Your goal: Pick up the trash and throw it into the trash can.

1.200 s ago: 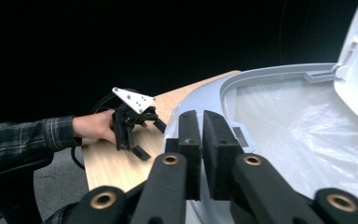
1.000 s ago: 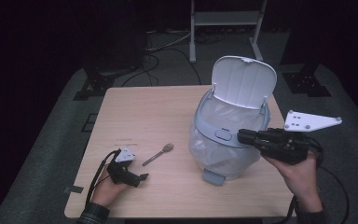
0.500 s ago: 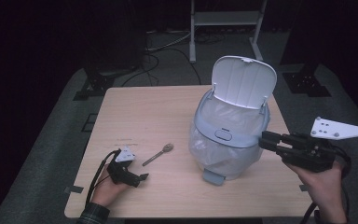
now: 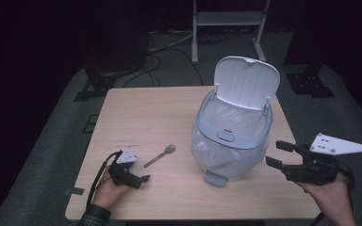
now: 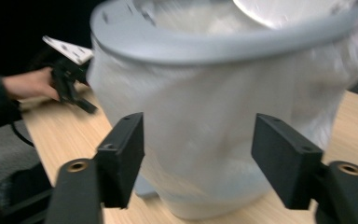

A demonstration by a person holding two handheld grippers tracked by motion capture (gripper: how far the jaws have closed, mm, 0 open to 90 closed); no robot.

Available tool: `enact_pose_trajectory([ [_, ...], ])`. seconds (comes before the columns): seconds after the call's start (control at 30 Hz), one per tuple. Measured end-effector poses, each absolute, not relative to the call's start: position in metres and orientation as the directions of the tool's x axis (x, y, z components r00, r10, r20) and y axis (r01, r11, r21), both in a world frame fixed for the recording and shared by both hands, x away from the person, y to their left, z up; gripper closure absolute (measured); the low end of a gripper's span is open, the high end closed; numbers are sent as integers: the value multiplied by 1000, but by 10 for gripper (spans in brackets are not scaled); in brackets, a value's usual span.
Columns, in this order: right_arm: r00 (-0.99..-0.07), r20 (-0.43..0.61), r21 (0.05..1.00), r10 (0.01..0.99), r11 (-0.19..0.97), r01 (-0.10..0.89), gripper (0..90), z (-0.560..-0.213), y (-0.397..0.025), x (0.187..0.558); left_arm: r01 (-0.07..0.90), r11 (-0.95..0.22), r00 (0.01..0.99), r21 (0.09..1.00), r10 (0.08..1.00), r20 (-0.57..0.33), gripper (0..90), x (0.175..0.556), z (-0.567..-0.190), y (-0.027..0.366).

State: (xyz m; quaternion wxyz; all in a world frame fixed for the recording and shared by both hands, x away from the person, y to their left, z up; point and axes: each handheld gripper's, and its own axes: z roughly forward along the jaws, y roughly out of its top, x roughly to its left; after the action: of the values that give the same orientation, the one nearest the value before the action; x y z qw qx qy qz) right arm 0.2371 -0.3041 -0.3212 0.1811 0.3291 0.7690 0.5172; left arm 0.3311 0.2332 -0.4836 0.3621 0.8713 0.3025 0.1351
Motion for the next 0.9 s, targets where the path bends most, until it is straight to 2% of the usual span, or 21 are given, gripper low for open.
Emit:
enact_pose_trajectory([
  [0.17,-692,58,896,720,269,355,204,-343,-306,241,429,-555,781,712,625,17,0,331,-484,233],
  [0.33,-677,71,876,733,279,394,164,-359,-308,246,430,-557,781,711,624,17,0,331,-483,233],
  [0.37,-666,82,865,742,278,417,133,-368,-309,249,430,-556,781,711,625,16,0,331,-483,233],
  [0.9,-581,101,831,808,253,495,89,-413,-322,264,430,-556,780,711,625,17,0,331,-483,233],
])
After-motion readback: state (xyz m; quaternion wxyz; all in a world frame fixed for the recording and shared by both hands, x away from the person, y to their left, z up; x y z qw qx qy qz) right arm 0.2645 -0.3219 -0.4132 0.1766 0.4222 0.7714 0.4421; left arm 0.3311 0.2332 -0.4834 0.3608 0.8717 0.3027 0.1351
